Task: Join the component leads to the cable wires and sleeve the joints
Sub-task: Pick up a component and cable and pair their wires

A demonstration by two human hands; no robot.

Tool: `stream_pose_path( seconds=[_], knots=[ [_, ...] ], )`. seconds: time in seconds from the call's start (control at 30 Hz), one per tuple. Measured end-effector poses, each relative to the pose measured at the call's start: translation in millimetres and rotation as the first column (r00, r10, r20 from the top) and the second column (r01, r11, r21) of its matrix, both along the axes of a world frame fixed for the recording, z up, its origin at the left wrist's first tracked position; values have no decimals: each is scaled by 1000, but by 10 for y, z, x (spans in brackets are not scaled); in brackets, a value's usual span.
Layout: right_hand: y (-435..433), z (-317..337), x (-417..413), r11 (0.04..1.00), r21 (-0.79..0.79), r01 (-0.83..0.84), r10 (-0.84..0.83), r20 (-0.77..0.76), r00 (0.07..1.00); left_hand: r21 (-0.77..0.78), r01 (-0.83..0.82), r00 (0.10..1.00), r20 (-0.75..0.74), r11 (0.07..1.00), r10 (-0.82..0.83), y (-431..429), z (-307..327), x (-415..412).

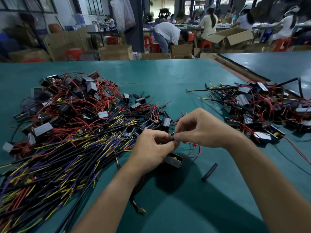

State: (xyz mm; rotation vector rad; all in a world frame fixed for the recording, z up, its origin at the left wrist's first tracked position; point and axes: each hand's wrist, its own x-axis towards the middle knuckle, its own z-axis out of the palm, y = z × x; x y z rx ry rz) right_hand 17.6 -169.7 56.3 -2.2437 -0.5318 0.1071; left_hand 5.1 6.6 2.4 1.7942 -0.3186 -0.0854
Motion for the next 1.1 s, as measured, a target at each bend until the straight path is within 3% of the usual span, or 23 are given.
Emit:
stream_pose_path(
  seconds=[0.13, 0.33, 0.4, 0.47, 0.57, 0.7, 0.83, 0.93, 1.1],
  knots=[
    [-31, 25, 10, 994, 111, 7, -3, -41, 999, 0, -3, 998, -55, 1000, 3, 10, 13, 12],
    [-51, 18, 4, 994, 107, -30, 44, -129, 991, 100, -32, 998, -43, 995, 36, -30, -24, -21],
    [-64, -39, 59, 963, 262, 60, -12, -179, 984, 129, -61, 998, -15, 990, 64, -35, -34, -3],
    [-44, -165, 211, 885, 382, 267, -220, -164, 962, 142, -65, 997, 41, 988, 60, -38, -42, 3],
    [79, -334, 620, 874, 170, 456, -468, 41, 883, 186, -84, 991, 116, 979, 63, -37, -44, -6],
    [251, -331, 1274, 889, -196, 414, -397, 121, 910, 116, -52, 998, 53, 992, 46, -20, -82, 44],
    [400, -313, 1715, 822, -488, 292, -245, 160, 956, 55, -28, 1000, 15, 998, 27, -18, -76, 29],
    [504, -314, 1859, 769, -589, 249, -164, 194, 967, 62, -34, 999, 15, 997, 34, -17, -91, 37],
    [534, -354, 1813, 759, -557, 337, -224, 262, 939, -10, -2, 998, -61, 1000, 2, -23, -58, 31]
  ],
)
